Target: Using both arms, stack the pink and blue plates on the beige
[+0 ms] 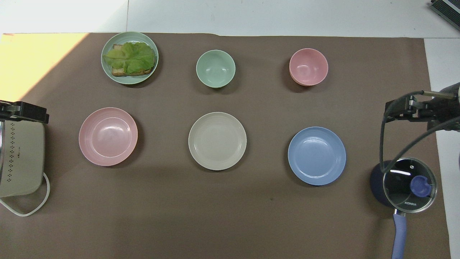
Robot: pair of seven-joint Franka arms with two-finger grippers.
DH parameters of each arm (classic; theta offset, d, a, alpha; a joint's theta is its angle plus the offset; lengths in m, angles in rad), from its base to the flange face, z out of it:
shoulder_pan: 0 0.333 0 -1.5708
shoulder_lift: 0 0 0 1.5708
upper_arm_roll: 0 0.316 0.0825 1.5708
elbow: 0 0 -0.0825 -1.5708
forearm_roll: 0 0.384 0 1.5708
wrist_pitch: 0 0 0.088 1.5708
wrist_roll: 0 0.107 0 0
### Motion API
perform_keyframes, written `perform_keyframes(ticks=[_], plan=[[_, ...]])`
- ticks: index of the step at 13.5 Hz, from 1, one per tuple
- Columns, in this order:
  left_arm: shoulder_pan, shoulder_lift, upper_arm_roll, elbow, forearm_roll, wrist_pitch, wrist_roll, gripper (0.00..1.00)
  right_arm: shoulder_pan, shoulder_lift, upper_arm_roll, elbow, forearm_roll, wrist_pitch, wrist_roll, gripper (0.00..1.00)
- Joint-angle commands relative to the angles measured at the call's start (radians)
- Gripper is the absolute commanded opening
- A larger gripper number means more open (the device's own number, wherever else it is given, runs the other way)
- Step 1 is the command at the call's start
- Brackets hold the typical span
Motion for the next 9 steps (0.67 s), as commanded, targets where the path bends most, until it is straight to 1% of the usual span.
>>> perform_keyframes(ticks=[1, 7, 9], plan=[[0.002, -0.024, -0.001, -0.023, 0.023, -0.008, -0.006, 1.00, -0.014, -0.009, 0.000, -0.004, 0.016, -0.010, -0.019, 1.00], [0.002, -0.026, -0.001, -0.041, 0.023, -0.004, -0.007, 1.00, -0.014, -0.007, -0.002, -0.004, 0.016, -0.010, -0.019, 1.00], [0.003, -0.026, -0.001, -0.072, 0.023, 0.012, -0.003, 1.00, -0.014, -0.009, -0.002, -0.004, 0.016, -0.011, -0.019, 1.00]])
